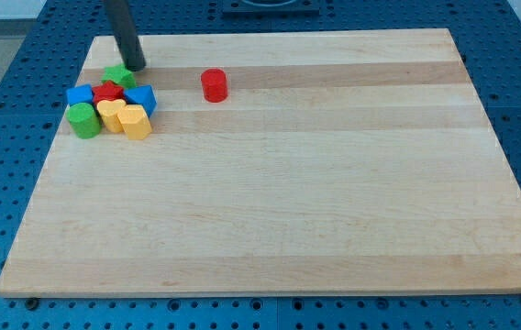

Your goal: Slide the group of blocks a bit down

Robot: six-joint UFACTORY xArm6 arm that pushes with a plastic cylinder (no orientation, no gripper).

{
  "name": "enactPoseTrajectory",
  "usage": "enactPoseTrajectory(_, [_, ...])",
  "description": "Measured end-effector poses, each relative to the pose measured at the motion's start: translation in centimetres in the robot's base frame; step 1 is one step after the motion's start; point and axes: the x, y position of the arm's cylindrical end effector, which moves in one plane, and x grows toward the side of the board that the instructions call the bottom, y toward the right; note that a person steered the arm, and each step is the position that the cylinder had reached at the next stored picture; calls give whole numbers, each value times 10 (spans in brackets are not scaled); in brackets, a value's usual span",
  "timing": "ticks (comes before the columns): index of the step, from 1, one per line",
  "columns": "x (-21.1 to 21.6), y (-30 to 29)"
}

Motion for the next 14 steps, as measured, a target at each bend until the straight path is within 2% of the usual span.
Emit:
enactPoseTrajectory(2, [6,-32])
enactPoseTrajectory(3, [-11,2])
enactPoseTrajectory(4, [-10,33])
enactPoseTrajectory(5, [0,32])
enactPoseTrajectory(9, [7,8])
enactPoseTrajectory(12, [24,-36])
enactPoseTrajectory(14, [27,-36])
